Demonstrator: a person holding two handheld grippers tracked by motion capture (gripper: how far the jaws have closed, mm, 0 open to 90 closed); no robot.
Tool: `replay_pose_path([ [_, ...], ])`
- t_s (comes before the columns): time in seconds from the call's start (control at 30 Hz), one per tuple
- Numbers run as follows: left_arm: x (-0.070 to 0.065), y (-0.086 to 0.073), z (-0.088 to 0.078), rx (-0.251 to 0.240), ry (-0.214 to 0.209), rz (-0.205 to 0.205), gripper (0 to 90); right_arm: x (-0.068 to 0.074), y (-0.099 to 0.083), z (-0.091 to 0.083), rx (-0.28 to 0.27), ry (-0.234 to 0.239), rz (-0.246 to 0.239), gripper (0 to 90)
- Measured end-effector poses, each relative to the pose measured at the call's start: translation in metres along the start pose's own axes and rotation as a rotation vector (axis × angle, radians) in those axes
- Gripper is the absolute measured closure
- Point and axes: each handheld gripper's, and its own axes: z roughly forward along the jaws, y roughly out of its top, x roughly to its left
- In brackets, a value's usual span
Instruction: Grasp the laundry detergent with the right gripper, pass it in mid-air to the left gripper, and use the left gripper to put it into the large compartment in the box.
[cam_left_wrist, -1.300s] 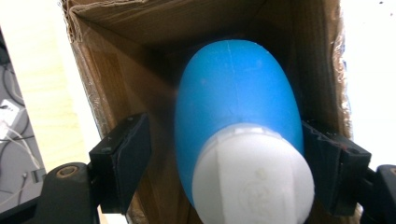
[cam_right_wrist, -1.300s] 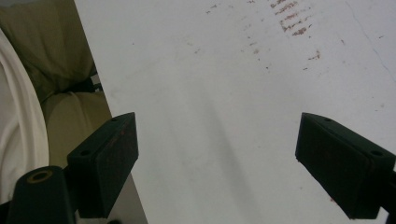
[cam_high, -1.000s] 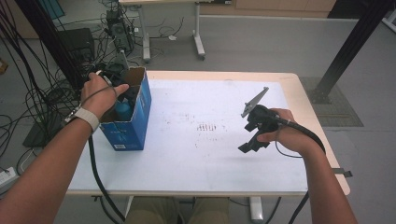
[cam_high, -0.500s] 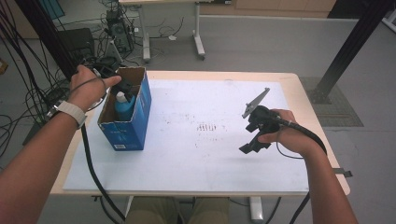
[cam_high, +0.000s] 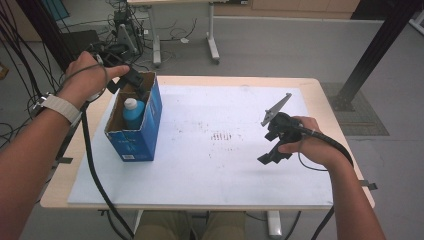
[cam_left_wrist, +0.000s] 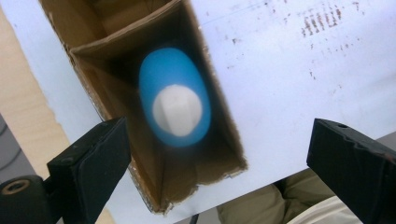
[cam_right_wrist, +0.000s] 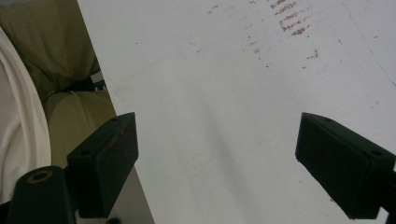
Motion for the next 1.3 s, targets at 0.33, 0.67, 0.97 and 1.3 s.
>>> replay_pose_path([
  [0.33, -0.048, 0.008, -0.015, -0.029, 0.018, 0.177, 6.6, 0.002, -0.003, -0.002, 0.001, -0.007, 0.006, 13.2],
  [0.67, -0.092, 0.015, -0.010, -0.010, 0.025, 0.374, 6.6, 0.005, -0.008, -0.007, -0.001, -0.018, 0.025, 13.1],
  [0.97, -0.116, 0.019, 0.010, 0.010, 0.021, 0.542, 6.1, 0.004, -0.015, -0.009, -0.002, -0.023, 0.039, 13.1],
  [1.3, -0.127, 0.017, 0.025, 0.009, -0.003, 0.669, 5.0, 0.003, -0.019, -0.011, -0.009, -0.026, 0.047, 13.0],
])
